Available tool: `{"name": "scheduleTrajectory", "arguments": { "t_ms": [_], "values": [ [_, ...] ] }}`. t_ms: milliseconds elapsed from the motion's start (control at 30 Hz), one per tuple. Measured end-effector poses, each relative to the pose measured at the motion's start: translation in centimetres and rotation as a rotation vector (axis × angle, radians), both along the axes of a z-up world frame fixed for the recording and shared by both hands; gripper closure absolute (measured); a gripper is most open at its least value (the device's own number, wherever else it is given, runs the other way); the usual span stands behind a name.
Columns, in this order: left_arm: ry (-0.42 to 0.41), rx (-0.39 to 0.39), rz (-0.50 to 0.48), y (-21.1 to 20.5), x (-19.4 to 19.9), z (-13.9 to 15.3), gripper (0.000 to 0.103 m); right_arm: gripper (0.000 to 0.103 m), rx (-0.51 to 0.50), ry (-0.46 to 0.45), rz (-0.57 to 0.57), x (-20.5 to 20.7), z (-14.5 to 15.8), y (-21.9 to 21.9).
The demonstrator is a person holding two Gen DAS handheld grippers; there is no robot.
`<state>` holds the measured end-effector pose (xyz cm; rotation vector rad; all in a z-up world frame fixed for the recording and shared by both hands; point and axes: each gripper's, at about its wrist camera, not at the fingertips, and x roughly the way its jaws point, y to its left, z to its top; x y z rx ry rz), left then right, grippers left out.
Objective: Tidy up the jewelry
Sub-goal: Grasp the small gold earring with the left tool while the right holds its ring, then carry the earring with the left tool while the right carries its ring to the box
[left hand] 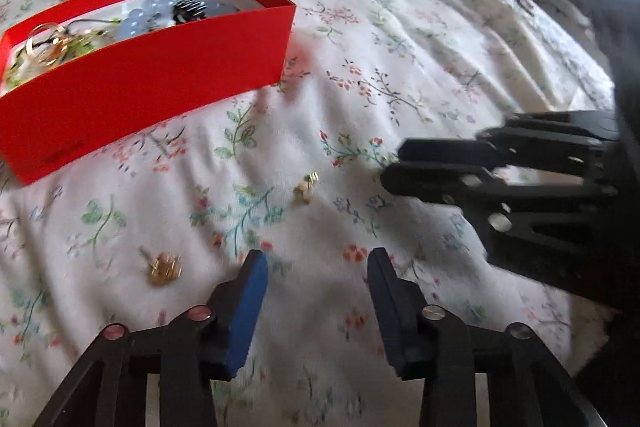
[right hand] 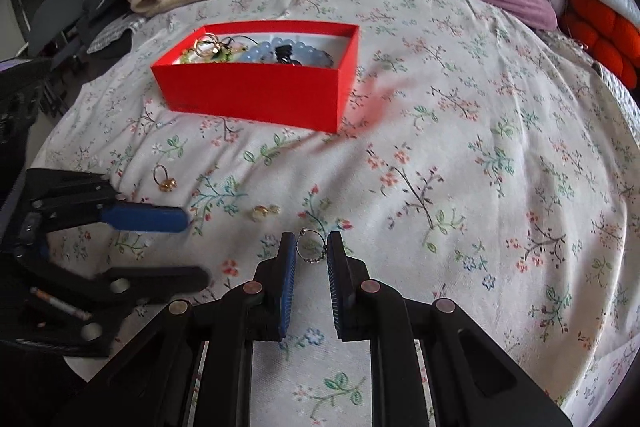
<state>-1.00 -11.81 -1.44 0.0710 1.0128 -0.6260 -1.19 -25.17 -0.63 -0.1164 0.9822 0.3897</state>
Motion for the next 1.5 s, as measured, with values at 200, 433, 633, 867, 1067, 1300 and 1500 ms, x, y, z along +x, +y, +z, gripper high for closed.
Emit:
{"name": "scheduleTrajectory", "arguments": {
  "t_ms": [200, 433, 633, 867, 1067, 1300, 1500],
  "values": [
    [-0.019, 0.035, 0.009, -1.4, 1.4, -0.5, 0.066, 0.086, 0.002, 0.022, -0.009, -0.1, -0.5, -1.0],
    [-0.043, 0.068, 0.013, -2.7, 2.4, -0.8, 0.078, 0.086, 0.005, 0.034, -0.025, 0.2, -0.5, -1.6],
    [-0.059, 0.097, -0.002, -3.5, 2.5, -0.8, 0.091, 0.086, 0.001, 0.045, -0.045, 0.4, -0.5, -2.0],
    [-0.079, 0.128, -0.016, -3.7, 2.1, -0.7, 0.101, 0.086, -0.007, 0.047, -0.047, 0.4, -0.6, -1.9],
    [-0.069, 0.124, -0.021, -3.5, 1.6, -0.4, 0.102, 0.086, -0.018, 0.049, -0.049, 0.5, -0.5, -1.8],
    [-0.062, 0.107, -0.014, -3.1, 1.2, 0.3, 0.102, 0.086, -0.009, 0.060, -0.058, 0.8, -0.2, -1.6],
    [-0.052, 0.071, 0.009, -2.1, 1.2, 1.3, 0.102, 0.086, -0.004, 0.051, -0.054, 1.1, 0.7, -0.8]
  ]
}}
